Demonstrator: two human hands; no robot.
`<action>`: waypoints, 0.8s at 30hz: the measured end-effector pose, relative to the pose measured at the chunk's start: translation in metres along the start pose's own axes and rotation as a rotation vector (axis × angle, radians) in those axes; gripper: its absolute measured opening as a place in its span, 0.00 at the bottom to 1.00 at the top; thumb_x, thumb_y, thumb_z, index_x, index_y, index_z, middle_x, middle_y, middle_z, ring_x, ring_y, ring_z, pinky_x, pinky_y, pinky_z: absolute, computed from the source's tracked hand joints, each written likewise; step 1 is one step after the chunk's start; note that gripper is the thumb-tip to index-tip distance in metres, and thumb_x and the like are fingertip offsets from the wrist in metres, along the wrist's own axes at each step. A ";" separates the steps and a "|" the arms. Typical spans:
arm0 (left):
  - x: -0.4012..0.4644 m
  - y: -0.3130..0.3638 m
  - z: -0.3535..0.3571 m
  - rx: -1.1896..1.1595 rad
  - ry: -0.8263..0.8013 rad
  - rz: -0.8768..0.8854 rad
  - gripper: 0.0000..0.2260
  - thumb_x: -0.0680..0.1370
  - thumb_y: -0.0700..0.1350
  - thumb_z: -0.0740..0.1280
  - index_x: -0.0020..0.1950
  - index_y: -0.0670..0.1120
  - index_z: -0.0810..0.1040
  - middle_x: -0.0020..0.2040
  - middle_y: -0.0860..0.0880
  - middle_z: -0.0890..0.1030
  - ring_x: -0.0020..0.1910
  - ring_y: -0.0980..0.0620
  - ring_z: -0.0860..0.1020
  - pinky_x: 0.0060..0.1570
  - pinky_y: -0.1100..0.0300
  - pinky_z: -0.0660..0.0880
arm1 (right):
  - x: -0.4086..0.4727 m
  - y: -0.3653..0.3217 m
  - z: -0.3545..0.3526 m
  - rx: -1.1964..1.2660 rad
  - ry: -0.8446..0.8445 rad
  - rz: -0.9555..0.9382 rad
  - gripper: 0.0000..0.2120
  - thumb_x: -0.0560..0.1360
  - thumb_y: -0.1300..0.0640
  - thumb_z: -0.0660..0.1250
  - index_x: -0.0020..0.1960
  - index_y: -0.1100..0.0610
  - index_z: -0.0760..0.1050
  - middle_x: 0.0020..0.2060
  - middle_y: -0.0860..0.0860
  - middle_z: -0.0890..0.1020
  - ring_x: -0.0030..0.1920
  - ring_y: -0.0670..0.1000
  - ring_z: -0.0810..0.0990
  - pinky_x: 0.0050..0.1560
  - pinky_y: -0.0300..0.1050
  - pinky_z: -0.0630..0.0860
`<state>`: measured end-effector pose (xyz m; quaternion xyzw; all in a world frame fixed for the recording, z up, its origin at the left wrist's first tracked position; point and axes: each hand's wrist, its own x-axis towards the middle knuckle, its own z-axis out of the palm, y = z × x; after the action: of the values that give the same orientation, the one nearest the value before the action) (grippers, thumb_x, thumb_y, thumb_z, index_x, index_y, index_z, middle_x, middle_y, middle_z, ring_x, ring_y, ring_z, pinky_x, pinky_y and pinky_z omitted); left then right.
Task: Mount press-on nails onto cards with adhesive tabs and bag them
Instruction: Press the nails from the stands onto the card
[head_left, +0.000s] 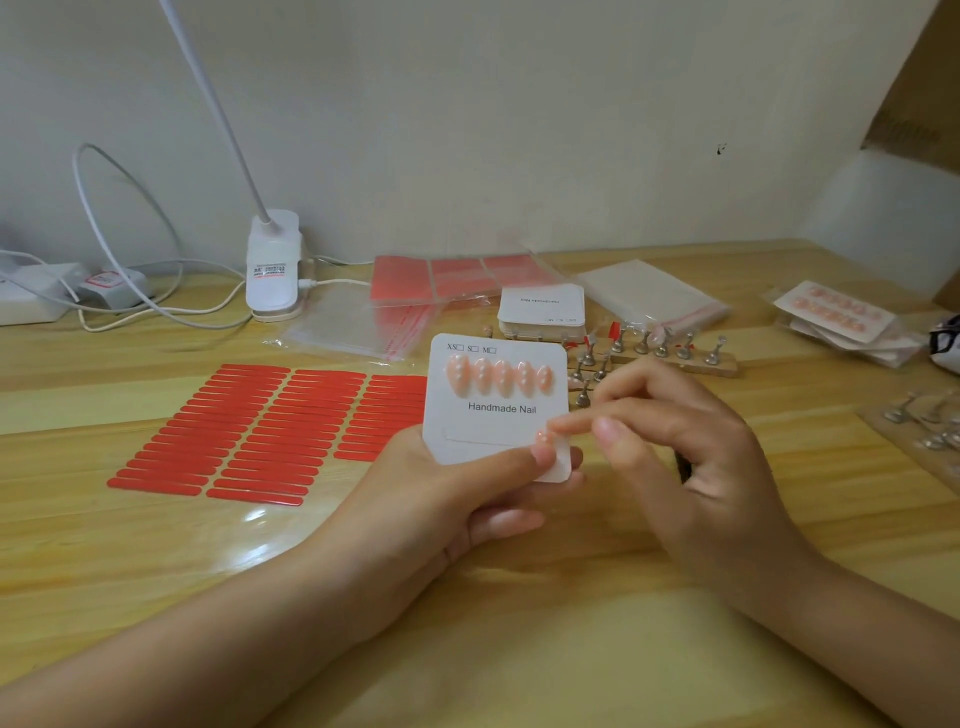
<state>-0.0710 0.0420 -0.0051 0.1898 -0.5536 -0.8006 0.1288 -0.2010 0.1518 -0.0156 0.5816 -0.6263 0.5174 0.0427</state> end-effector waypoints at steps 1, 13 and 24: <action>0.000 0.000 0.001 0.003 0.000 0.002 0.11 0.66 0.44 0.71 0.47 0.52 0.84 0.47 0.47 0.85 0.46 0.54 0.83 0.34 0.69 0.77 | 0.000 -0.001 -0.001 0.023 0.021 0.024 0.11 0.73 0.55 0.59 0.43 0.54 0.81 0.38 0.47 0.75 0.41 0.43 0.74 0.45 0.31 0.68; -0.001 -0.001 0.002 0.073 -0.029 0.008 0.14 0.63 0.46 0.72 0.48 0.54 0.83 0.47 0.48 0.85 0.46 0.53 0.83 0.34 0.69 0.77 | 0.003 0.003 0.004 0.031 -0.042 0.217 0.13 0.64 0.45 0.70 0.34 0.56 0.79 0.37 0.47 0.76 0.40 0.41 0.73 0.43 0.30 0.66; 0.000 -0.001 0.002 0.091 -0.029 0.007 0.13 0.62 0.44 0.72 0.45 0.52 0.85 0.44 0.46 0.85 0.43 0.53 0.84 0.33 0.69 0.76 | 0.004 0.002 0.004 0.114 -0.091 0.243 0.06 0.65 0.55 0.69 0.32 0.56 0.77 0.35 0.46 0.76 0.38 0.44 0.71 0.43 0.31 0.66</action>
<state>-0.0714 0.0439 -0.0056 0.1820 -0.5919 -0.7768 0.1148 -0.2018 0.1461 -0.0157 0.5257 -0.6629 0.5268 -0.0820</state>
